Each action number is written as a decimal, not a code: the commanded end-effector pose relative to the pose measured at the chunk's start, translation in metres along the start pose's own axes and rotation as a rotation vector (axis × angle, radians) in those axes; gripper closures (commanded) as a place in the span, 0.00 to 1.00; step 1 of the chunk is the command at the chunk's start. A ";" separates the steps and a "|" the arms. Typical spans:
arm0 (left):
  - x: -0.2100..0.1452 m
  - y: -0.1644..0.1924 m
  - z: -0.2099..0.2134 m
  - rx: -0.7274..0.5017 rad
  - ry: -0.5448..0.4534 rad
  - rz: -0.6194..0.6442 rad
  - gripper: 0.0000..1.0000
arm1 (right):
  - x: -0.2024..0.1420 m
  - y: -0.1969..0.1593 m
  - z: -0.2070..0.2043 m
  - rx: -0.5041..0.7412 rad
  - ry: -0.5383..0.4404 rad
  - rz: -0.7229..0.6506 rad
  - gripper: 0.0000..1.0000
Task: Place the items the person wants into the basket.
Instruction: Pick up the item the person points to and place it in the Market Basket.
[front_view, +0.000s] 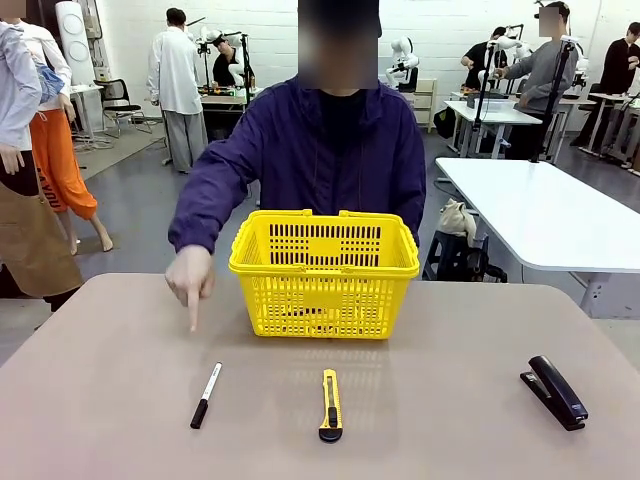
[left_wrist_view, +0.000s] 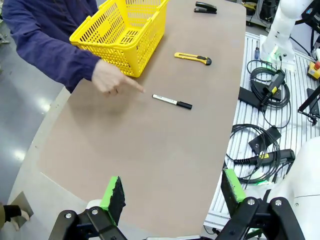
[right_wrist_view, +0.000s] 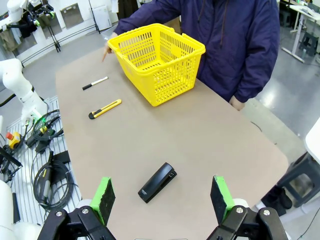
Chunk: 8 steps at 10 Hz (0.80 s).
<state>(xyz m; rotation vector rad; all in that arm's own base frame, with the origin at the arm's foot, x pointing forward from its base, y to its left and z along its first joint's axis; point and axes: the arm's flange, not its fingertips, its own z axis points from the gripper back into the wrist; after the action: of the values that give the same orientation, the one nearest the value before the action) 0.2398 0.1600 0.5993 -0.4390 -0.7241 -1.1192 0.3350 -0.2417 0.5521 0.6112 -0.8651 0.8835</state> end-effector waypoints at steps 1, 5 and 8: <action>0.000 -0.001 0.001 0.000 -0.003 -0.006 0.00 | 0.001 -0.002 0.000 0.001 -0.041 0.017 0.00; 0.000 -0.001 0.001 0.000 -0.003 -0.006 0.00 | 0.001 -0.002 0.000 0.001 -0.041 0.017 0.00; 0.067 0.011 -0.026 -0.041 0.185 -0.023 0.00 | 0.001 -0.002 0.000 0.001 -0.041 0.017 0.00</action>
<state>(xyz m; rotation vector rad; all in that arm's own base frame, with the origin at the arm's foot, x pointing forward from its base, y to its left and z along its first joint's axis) 0.2566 0.1312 0.6114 -0.4079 -0.6541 -1.1602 0.3350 -0.2416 0.5523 0.6109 -0.8652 0.8840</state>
